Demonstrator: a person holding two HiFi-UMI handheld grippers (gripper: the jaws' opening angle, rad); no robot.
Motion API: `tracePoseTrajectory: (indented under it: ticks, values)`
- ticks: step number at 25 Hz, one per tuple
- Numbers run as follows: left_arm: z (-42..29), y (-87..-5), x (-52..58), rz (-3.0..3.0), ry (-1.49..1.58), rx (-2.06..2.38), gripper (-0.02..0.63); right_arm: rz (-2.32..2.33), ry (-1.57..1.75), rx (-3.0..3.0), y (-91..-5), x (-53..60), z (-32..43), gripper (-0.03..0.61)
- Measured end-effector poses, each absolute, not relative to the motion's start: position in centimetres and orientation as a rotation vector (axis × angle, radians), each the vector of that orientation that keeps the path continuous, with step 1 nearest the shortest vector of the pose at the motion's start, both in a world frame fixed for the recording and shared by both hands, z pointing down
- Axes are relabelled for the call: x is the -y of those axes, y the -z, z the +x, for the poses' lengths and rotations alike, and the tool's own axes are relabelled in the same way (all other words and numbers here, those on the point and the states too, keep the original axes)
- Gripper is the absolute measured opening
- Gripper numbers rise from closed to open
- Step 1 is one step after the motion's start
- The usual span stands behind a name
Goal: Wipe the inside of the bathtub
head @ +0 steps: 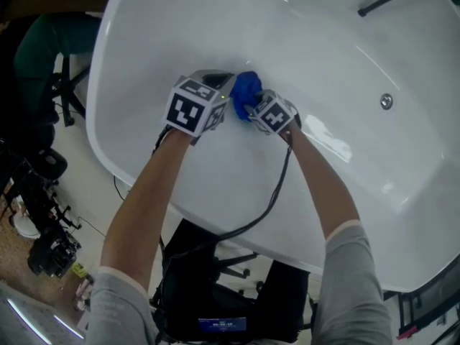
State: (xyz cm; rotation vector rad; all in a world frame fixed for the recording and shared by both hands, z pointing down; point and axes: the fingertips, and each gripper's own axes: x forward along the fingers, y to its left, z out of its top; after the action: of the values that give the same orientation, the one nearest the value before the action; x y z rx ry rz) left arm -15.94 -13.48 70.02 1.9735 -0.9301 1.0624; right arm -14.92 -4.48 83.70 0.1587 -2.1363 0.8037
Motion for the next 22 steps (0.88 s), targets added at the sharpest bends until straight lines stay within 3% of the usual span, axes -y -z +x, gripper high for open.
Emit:
tracePoseTrajectory:
  ticks: [6, 11, 22]
  values:
    - [-16.3, -70.8, 13.2, 1.974, -1.074, 0.924, 0.002, 0.38, -0.649, 1.954, -89.4, 8.1, -12.6, 0.084]
    - [-16.0, -71.1, 13.1, 1.979, -1.073, 0.914, 0.002, 0.462, -0.668, 1.929, -90.3, 10.6, -11.8, 0.086]
    - [-15.4, -70.9, 13.9, 2.001, -1.054, 0.924, 0.002, 0.838, -0.605, 1.792, -90.0, 21.8, -2.5, 0.086]
